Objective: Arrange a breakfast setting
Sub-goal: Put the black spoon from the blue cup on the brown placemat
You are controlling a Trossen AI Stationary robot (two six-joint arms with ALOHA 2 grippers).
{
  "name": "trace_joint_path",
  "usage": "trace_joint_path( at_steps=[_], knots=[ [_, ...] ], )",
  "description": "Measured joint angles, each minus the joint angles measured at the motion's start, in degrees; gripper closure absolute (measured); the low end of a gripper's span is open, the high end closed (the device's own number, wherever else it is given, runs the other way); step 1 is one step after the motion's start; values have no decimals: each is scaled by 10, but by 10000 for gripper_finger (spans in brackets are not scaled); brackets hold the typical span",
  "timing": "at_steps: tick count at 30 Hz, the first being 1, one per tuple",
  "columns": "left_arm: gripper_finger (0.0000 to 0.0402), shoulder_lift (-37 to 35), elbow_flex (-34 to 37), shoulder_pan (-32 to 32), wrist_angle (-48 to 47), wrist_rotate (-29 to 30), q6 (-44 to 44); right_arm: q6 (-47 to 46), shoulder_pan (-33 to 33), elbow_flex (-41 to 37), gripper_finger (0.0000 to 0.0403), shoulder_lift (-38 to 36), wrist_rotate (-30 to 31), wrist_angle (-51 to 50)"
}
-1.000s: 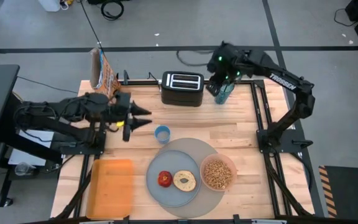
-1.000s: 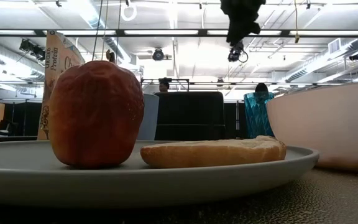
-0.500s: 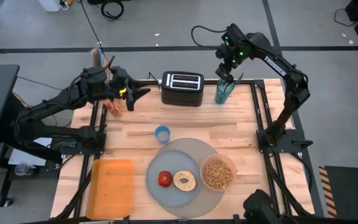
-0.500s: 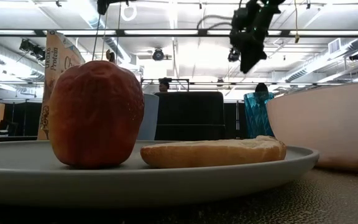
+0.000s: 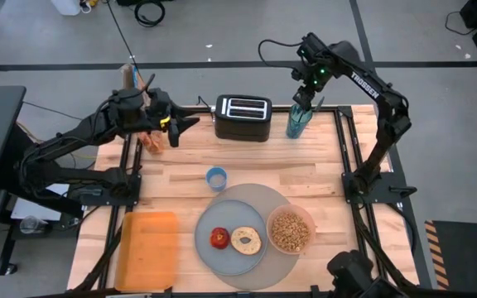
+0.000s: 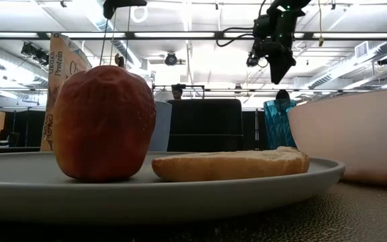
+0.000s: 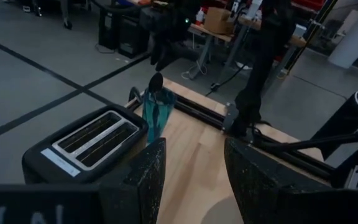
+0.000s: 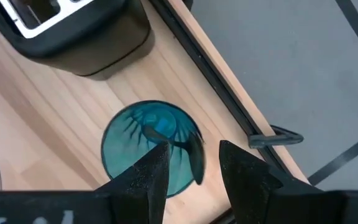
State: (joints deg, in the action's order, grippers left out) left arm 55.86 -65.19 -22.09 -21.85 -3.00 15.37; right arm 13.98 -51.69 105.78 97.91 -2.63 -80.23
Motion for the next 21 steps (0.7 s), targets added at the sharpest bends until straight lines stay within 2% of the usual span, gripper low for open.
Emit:
trace_joint_path(
  at_steps=[6, 9, 12, 21],
  knots=[
    [230, 0, 0, 0, -4, -10, -8, -3, -8, 0, 224, 2, 3, -18],
    [230, 0, 0, 0, -5, -14, -11, -11, -3, 0, 205, 11, 33, -22],
    [230, 0, 0, 0, -5, -14, -11, -12, -1, -1, 193, 16, 36, -15],
    [230, 0, 0, 1, -15, -22, -8, -35, 1, -1, 191, 57, 58, -49]
  ],
)
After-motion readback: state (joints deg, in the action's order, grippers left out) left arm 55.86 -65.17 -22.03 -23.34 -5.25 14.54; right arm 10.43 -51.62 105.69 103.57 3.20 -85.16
